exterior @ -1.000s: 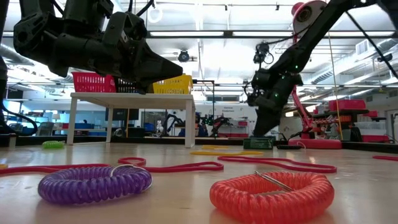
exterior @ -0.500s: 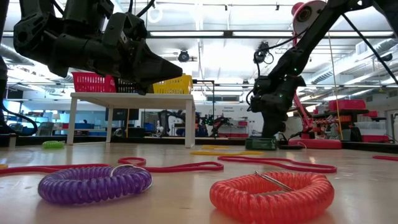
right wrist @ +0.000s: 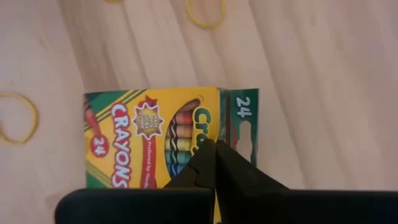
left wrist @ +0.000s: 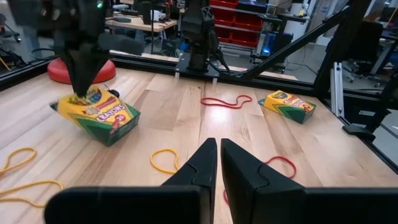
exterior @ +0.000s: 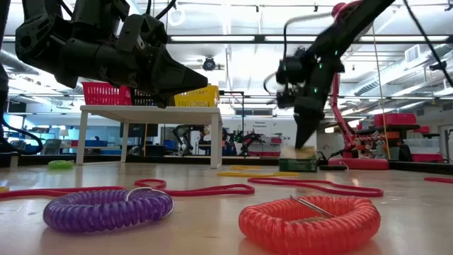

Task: Pick & Place Office Desk Supplies
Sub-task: Put the crayon box into the yellow bin on the shelf

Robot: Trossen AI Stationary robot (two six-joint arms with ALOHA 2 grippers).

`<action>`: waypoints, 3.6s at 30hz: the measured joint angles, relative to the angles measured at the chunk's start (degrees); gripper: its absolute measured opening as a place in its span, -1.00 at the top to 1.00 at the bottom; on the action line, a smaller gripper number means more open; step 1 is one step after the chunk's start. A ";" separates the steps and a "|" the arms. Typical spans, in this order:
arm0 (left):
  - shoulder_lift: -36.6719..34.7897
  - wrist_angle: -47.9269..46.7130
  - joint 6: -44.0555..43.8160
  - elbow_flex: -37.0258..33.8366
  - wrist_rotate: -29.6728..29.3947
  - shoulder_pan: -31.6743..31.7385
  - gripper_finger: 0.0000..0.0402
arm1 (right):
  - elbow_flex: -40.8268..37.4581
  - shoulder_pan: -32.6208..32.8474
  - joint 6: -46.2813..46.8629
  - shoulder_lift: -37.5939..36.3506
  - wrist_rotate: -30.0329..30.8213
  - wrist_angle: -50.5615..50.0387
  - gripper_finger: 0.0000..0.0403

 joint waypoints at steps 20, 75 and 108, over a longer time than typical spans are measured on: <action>0.00 -6.46 -5.31 0.02 1.10 -0.02 0.86 | -0.25 41.78 13.66 -5.38 58.03 8.45 1.00; 9.97 1.68 3.84 8.58 -21.72 -5.64 0.39 | -0.31 55.75 -9.33 0.55 74.08 45.04 0.42; 10.03 21.40 7.39 -7.32 -7.19 -2.54 0.38 | 44.94 36.71 8.81 15.03 9.73 -13.41 -0.36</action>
